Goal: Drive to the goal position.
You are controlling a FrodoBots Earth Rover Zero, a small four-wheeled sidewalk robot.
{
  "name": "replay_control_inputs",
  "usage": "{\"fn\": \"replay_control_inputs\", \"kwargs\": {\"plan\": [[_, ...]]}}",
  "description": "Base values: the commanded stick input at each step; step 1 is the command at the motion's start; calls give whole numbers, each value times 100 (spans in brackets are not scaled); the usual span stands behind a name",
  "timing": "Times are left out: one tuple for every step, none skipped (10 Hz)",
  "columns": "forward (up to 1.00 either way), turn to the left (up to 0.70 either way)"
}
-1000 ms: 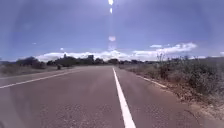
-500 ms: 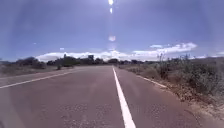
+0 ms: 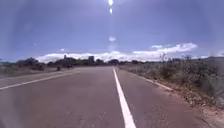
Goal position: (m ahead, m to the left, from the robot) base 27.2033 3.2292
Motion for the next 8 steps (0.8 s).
{"fn": "replay_control_inputs", "kwargs": {"plan": [[0,0],[0,0],[0,0],[0,0],[0,0],[21,-4],[53,-11],[70,-14]]}}
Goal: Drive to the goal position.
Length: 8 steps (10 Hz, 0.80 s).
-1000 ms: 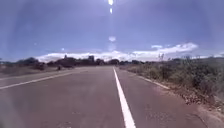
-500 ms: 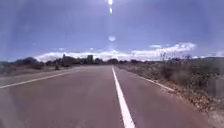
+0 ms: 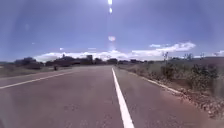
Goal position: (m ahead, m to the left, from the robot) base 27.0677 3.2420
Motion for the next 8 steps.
{"fn": "replay_control_inputs", "kwargs": {"plan": [[70,-14],[70,-14],[70,-14],[70,-14],[70,-14],[70,-14],[70,-14],[70,-14]]}}
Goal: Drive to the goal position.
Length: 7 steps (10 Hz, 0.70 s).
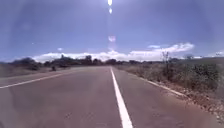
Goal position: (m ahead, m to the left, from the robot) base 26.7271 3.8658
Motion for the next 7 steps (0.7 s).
{"fn": "replay_control_inputs", "kwargs": {"plan": [[70,-14],[70,-14],[70,-14],[70,-14],[70,-14],[70,-14],[70,-14]]}}
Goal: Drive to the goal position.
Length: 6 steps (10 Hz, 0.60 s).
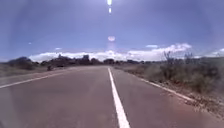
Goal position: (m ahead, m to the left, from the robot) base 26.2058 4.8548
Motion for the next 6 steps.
{"fn": "replay_control_inputs", "kwargs": {"plan": [[70,-14],[70,-14],[70,-14],[70,-14],[70,-14],[70,-14]]}}
